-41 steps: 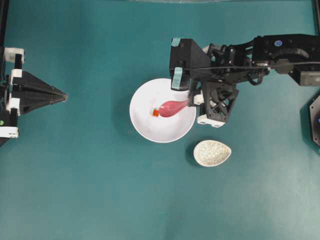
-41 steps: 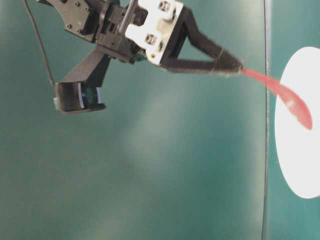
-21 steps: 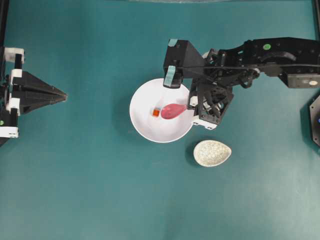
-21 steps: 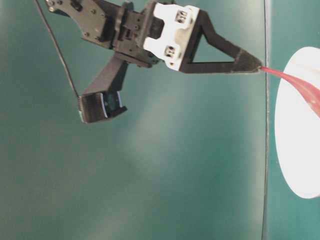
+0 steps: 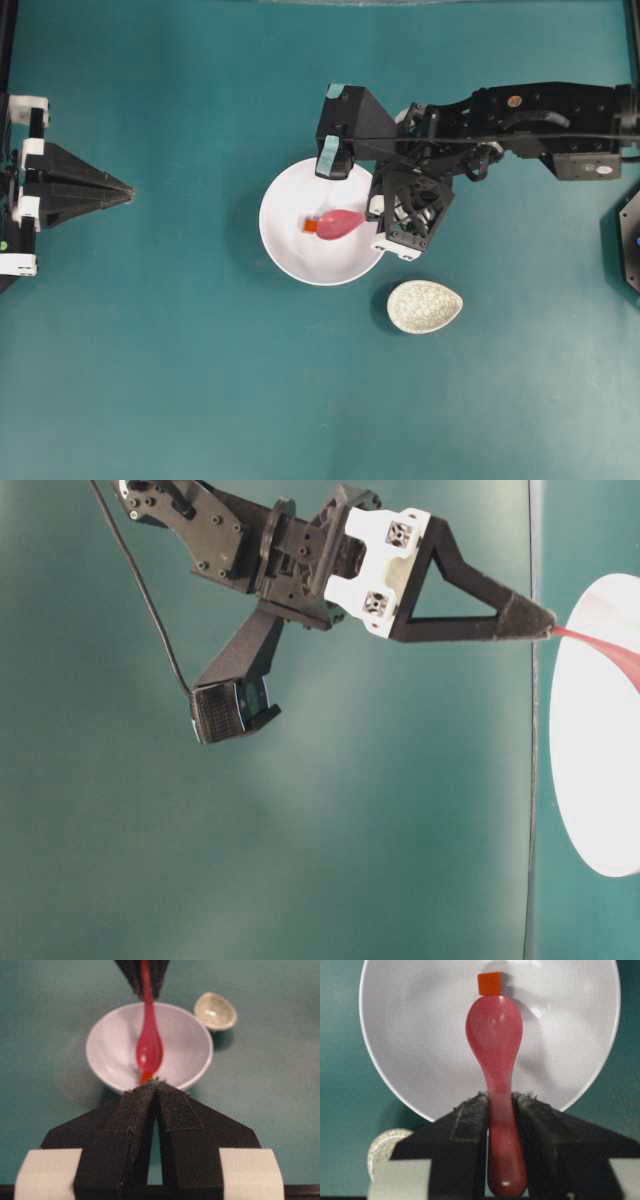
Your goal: Grip the spoon and scoop the red block from the bowl with right arm.
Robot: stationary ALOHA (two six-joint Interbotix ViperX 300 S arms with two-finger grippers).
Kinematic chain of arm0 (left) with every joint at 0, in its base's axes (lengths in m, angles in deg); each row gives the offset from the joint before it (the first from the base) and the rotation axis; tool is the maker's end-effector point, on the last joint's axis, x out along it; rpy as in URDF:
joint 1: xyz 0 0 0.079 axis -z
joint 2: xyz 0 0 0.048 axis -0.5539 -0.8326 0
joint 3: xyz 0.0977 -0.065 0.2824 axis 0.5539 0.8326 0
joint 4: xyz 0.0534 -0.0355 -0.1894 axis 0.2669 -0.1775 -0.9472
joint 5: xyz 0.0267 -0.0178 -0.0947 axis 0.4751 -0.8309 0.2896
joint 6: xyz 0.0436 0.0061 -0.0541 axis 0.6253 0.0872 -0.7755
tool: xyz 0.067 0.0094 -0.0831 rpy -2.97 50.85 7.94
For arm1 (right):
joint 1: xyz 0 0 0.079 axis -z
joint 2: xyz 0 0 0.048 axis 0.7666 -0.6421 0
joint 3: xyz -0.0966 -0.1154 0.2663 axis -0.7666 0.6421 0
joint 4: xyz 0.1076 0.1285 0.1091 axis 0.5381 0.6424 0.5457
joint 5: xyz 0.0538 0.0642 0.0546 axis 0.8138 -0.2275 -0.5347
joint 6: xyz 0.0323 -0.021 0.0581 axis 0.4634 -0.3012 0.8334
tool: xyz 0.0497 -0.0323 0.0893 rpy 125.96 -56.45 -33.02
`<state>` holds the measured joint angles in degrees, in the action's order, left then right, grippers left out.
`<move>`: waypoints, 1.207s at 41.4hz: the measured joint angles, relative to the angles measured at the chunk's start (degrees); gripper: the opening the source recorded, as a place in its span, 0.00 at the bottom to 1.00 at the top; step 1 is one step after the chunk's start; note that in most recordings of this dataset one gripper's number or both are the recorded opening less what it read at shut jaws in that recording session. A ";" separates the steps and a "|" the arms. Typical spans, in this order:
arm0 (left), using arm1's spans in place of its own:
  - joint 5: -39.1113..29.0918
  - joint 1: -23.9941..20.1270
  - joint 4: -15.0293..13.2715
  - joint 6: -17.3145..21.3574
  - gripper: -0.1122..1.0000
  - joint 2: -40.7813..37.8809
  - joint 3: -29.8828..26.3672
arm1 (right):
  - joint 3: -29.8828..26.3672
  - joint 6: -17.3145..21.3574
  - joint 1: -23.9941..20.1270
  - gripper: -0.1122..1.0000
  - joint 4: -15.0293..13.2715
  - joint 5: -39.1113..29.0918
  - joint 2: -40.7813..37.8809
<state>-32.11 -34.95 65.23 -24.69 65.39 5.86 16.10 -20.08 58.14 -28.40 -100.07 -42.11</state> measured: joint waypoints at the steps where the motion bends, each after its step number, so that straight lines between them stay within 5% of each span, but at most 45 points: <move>1: 0.00 0.00 0.00 0.00 0.10 0.00 0.00 | 0.00 0.09 0.00 0.32 0.00 0.26 -0.18; 50: 0.09 0.00 0.00 0.18 0.10 0.00 0.00 | 0.70 0.62 -1.41 0.32 2.64 14.50 0.00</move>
<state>-32.02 -34.95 65.23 -24.52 65.39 5.86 16.80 -19.47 56.73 -25.76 -85.57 -42.11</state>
